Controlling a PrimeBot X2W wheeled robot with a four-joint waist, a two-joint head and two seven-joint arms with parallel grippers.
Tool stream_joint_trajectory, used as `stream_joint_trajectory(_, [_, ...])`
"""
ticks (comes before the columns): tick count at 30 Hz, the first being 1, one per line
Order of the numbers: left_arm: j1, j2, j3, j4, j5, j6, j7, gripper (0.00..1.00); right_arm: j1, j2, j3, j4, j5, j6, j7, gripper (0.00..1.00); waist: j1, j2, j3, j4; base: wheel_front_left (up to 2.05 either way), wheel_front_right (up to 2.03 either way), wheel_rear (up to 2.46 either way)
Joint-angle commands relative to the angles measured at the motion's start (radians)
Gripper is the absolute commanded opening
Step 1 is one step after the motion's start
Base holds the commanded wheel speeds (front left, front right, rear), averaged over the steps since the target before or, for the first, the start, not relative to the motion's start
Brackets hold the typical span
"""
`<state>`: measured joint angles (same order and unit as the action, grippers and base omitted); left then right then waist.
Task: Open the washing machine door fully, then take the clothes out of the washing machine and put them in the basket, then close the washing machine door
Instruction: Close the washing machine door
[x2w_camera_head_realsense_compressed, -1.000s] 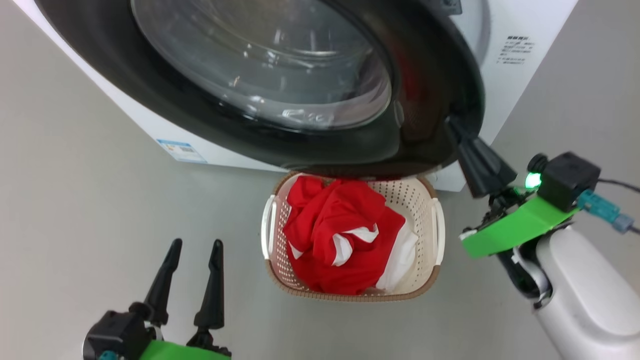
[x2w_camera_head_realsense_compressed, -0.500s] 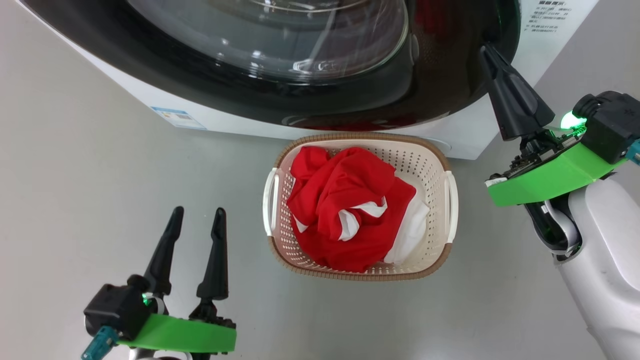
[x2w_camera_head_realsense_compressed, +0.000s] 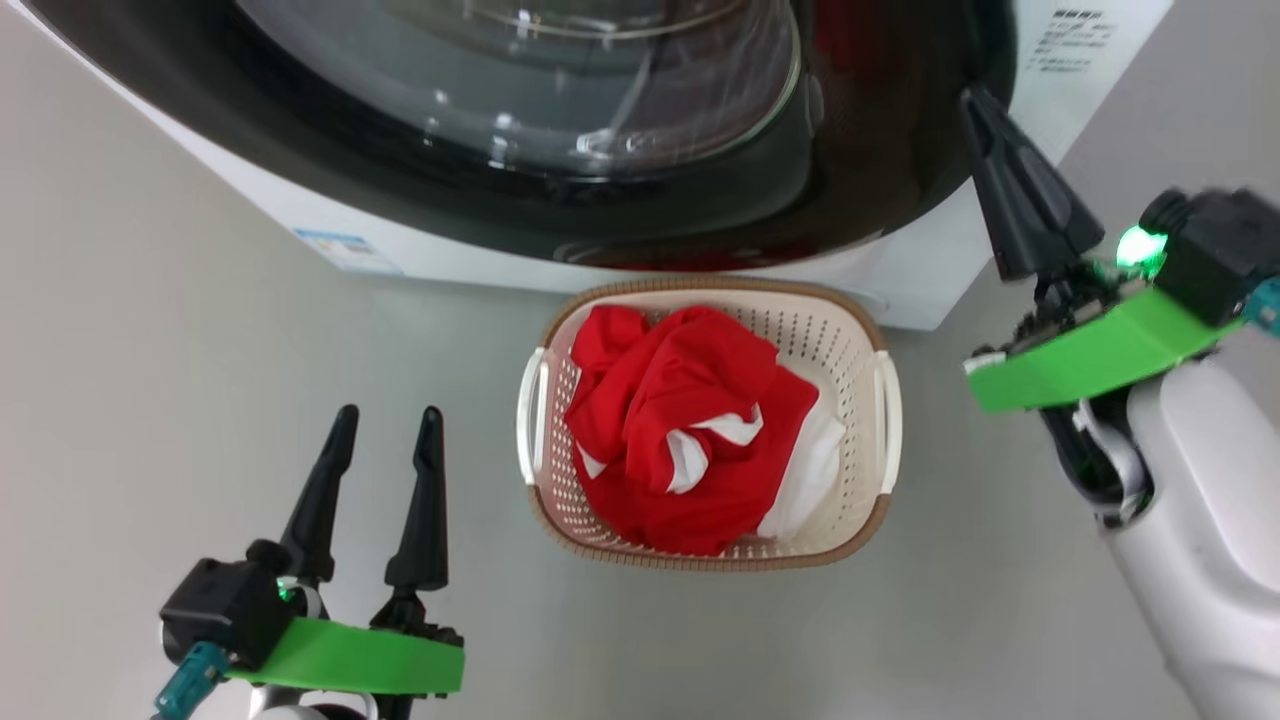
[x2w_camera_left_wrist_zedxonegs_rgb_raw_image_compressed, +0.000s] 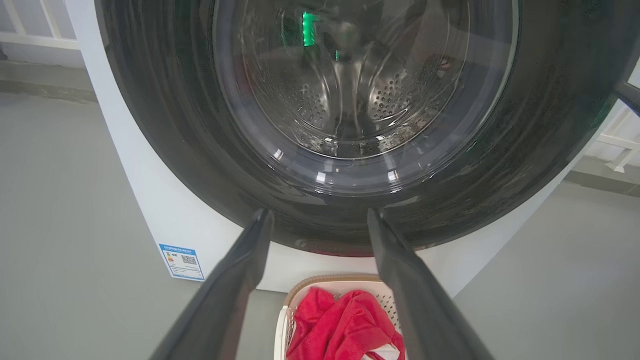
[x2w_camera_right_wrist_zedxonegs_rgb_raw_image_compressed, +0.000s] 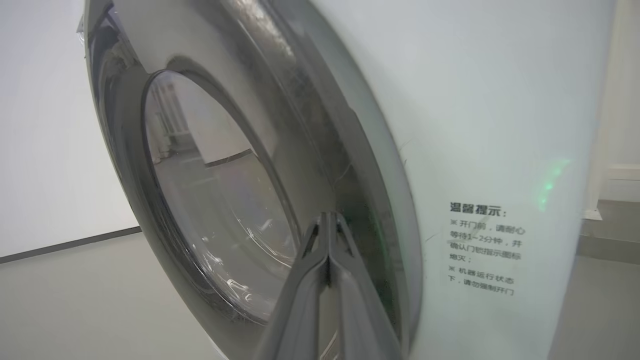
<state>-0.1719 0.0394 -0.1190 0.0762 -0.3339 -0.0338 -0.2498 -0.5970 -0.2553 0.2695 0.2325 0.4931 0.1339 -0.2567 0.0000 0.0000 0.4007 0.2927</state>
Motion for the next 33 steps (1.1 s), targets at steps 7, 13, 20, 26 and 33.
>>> stream_joint_trajectory(7, [0.034,0.011,0.075,0.005,0.032,-0.027,-0.012,1.00,0.133,0.025,0.014,-0.024,0.013,-0.003,-0.005,0.52,0.0000,0.0000,-0.091,-0.048,0.00,0.00,0.00])
stream_joint_trajectory(13, [0.057,0.011,0.118,0.020,0.053,-0.046,-0.012,1.00,0.219,0.048,0.002,-0.029,0.015,-0.003,-0.005,1.00,0.0000,0.0000,-0.138,-0.091,0.00,0.00,0.00])
stream_joint_trajectory(20, [0.074,0.011,0.170,0.043,0.083,-0.064,-0.012,1.00,0.327,0.072,-0.036,-0.026,0.016,-0.003,-0.005,1.00,0.0000,0.0000,-0.181,-0.143,0.00,0.00,0.00])
stream_joint_trajectory(26, [0.084,0.011,0.197,0.048,0.092,-0.074,-0.012,1.00,0.396,0.084,-0.072,-0.028,0.011,-0.003,-0.005,1.00,0.0000,0.0000,-0.210,-0.180,0.00,0.00,0.00])
stream_joint_trajectory(33, [0.121,0.011,0.216,0.044,0.083,-0.090,-0.012,1.00,0.461,0.097,-0.114,-0.031,0.007,-0.003,-0.005,1.00,0.0000,0.0000,-0.250,-0.228,0.00,0.00,0.00])
